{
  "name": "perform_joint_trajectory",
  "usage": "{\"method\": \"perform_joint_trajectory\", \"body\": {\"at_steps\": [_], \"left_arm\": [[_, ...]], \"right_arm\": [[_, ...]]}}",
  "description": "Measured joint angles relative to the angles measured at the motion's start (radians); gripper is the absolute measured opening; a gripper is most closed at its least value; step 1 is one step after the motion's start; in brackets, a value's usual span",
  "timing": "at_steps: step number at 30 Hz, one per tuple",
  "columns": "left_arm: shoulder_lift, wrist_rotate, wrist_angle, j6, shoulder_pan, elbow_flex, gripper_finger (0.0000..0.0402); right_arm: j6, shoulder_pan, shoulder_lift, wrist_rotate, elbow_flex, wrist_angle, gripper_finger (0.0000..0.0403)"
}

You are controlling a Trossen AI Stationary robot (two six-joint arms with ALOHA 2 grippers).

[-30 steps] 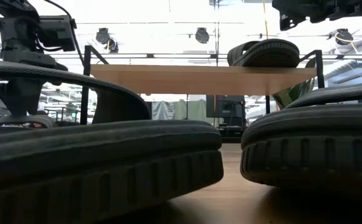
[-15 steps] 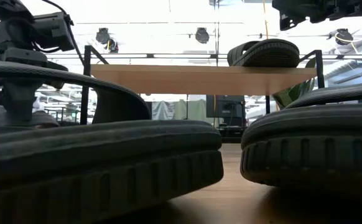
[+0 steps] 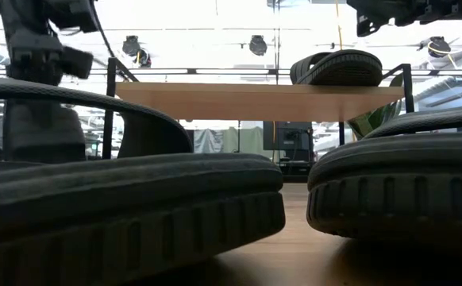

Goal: Pick and place slides into the shelf
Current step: Put the top black slide on the shelf

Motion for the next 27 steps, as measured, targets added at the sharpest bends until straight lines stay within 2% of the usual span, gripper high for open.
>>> {"method": "perform_joint_trajectory", "body": {"at_steps": [11,17,20,23,27], "left_arm": [[-0.001,-0.196,-0.280,0.072,-0.002,0.360,0.0001],[0.006,-0.320,-0.280,0.177,-0.001,0.534,0.0001],[0.012,-0.360,-0.201,0.265,0.000,0.595,0.0001],[0.011,-0.298,-0.007,0.398,0.000,0.607,0.0000],[0.041,-0.034,0.252,0.601,0.003,0.603,0.0000]], "right_arm": [[-0.002,0.000,0.015,0.000,0.000,0.022,0.0000],[-0.017,0.000,0.028,0.000,0.000,0.031,0.0000],[-0.021,0.000,0.033,0.000,0.000,0.042,0.0000],[-0.022,0.000,0.034,0.000,0.000,0.066,0.0000],[-0.021,0.000,0.034,0.000,0.000,0.082,0.0000]]}}
